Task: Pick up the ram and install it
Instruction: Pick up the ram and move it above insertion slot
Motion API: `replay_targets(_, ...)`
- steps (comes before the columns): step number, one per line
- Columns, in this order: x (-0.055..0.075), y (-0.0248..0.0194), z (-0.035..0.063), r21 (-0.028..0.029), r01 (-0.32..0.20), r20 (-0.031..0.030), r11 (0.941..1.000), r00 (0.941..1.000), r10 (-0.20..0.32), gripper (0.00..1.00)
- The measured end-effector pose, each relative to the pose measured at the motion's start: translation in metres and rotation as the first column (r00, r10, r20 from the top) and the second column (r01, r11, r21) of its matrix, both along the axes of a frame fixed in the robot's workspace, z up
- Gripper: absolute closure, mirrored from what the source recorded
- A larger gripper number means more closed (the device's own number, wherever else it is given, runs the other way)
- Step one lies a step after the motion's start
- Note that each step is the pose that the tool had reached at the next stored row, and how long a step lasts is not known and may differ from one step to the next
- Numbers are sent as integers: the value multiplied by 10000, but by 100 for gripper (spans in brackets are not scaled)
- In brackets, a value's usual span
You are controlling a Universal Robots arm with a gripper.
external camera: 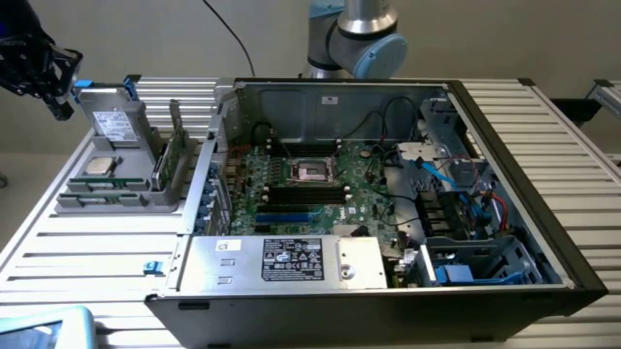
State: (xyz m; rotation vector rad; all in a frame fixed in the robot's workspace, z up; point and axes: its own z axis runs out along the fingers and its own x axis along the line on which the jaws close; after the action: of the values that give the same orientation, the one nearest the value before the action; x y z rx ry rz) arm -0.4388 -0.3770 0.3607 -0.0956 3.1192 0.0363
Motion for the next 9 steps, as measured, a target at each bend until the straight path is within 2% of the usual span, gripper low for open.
replay_targets(5,0,0,0,0,-914,1,9958,9958,914,89)
replay_targets(9,0,0,-1,0,-1628,2,9867,9867,1628,89)
